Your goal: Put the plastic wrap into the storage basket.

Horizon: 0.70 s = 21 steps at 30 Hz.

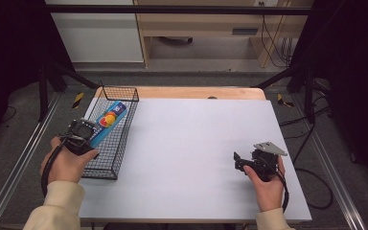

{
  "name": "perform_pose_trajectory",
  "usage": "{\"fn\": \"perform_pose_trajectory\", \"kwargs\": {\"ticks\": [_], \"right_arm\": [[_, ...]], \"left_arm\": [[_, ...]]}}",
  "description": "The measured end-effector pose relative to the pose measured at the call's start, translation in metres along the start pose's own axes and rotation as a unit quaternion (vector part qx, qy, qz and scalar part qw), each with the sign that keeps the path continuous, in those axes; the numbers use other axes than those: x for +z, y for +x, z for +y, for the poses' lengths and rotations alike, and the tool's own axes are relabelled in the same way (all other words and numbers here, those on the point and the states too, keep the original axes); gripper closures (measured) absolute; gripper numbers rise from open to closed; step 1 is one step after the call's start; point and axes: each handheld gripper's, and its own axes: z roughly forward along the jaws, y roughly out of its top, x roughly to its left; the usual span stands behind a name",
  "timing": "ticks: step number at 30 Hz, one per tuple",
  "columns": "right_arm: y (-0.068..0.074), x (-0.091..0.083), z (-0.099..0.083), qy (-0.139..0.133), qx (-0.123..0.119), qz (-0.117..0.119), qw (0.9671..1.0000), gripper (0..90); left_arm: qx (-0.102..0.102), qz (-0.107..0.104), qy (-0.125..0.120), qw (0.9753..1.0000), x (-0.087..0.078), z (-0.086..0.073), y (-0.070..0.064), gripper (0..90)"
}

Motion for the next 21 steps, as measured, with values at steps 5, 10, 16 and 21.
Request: {"fn": "perform_pose_trajectory", "kwargs": {"ticks": [5,10,16,21], "right_arm": [[0.002,0.001,0.0,0.002,-0.003,0.001,1.0,6.3],[0.002,0.001,0.0,0.004,-0.003,0.004,1.0,6.3],[0.003,0.002,0.0,0.002,-0.005,0.006,1.0,6.5],[0.002,0.002,0.0,0.004,-0.004,0.008,1.0,6.5]], "left_arm": [[-0.002,-0.006,0.007,1.0,0.003,0.002,0.0,31.2],[0.01,0.0,0.031,0.9995,0.01,0.005,-0.001,31.3],[0.023,-0.003,0.059,0.9979,0.021,0.007,-0.003,31.3],[0.028,-0.008,0.068,0.9972,0.024,0.007,-0.005,31.3]]}}
